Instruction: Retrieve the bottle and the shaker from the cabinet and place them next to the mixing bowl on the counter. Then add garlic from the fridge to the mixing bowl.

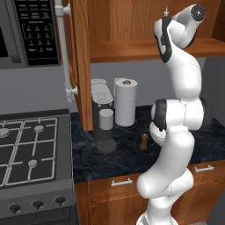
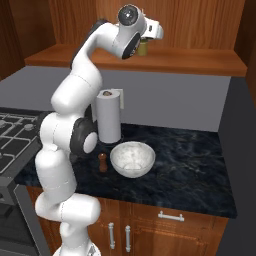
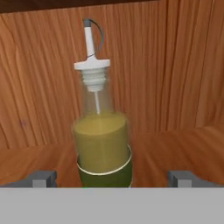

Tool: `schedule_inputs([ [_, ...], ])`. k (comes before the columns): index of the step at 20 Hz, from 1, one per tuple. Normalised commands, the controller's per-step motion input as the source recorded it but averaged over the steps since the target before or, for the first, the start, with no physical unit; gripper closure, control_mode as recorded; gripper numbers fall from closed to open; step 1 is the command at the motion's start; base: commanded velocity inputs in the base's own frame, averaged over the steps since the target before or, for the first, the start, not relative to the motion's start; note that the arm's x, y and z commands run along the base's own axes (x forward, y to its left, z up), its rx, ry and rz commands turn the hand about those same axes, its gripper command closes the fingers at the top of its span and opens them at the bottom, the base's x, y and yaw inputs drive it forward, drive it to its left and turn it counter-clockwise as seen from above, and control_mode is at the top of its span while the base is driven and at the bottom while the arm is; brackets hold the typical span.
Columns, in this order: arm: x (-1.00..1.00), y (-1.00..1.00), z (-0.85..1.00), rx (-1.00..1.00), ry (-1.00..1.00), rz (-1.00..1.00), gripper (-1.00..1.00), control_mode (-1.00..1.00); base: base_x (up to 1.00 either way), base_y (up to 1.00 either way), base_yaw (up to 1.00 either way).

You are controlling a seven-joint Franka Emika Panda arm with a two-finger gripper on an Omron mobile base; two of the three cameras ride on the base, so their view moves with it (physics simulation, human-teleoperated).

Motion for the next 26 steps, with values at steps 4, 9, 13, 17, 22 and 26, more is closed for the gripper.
schedule_inputs([
  [4, 0.36, -0.16, 0.0, -0.01, 0.0, 0.0, -1.0, -1.0, 0.0, 0.0, 0.0],
  [9, 0.29, 0.0, -0.02, 0.0, 0.0, 0.0, -1.0, -1.0, 0.0, 0.0, 0.0],
  [13, 0.24, 0.0, -0.01, 0.0, 0.0, 0.0, -1.0, -1.0, 0.0, 0.0, 0.0],
  [17, 0.16, 0.0, 0.0, 0.0, 0.0, 0.0, -1.0, -1.0, 0.0, 0.0, 0.0],
  [22, 0.19, 0.02, 0.0, 0.0, 0.0, 0.0, 1.0, -1.0, 0.0, 0.0, 0.0],
  [26, 0.06, 0.0, 0.0, 0.0, 0.0, 0.0, 1.0, -1.0, 0.0, 0.0, 0.0],
])
